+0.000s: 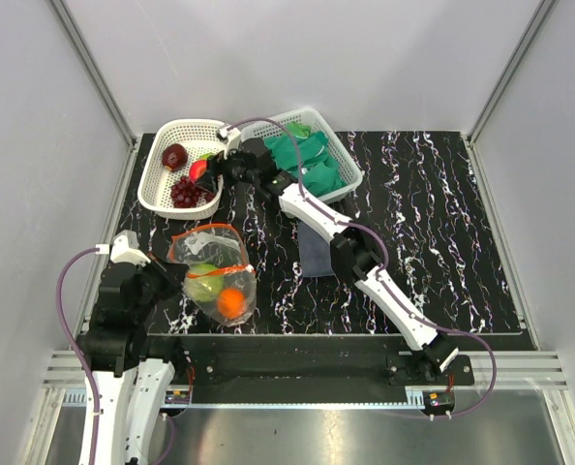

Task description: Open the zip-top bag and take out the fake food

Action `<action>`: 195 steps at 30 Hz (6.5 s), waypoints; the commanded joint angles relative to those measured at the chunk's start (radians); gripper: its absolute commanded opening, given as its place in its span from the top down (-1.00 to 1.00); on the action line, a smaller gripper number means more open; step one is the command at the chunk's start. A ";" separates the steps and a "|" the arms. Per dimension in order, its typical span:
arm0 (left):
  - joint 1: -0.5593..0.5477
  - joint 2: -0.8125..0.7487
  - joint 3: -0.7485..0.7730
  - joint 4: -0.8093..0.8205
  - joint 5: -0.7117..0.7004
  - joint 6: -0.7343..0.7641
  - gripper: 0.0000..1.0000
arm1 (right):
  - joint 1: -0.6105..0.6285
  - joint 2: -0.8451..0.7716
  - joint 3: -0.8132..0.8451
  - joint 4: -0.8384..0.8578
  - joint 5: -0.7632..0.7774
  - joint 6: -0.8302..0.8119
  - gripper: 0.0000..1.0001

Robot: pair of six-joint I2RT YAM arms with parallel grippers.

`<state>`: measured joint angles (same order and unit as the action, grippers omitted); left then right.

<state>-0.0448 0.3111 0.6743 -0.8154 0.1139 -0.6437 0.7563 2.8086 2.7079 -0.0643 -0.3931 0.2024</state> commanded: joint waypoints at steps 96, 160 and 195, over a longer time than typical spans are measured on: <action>0.000 -0.029 -0.128 0.226 0.170 -0.134 1.00 | 0.342 -0.666 -1.044 -0.310 -0.090 0.190 -0.57; 0.000 -0.044 -0.025 0.028 0.030 -0.074 1.00 | 0.337 -0.997 -0.970 -0.229 0.079 0.219 0.24; 0.000 -0.027 -0.045 -0.013 -0.077 -0.129 1.00 | 0.023 -0.095 -0.008 0.131 0.146 0.080 0.03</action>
<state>-0.0422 0.2707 0.6319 -0.8669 0.0475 -0.7685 0.8009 2.6549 2.6225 -0.1654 -0.2295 0.2691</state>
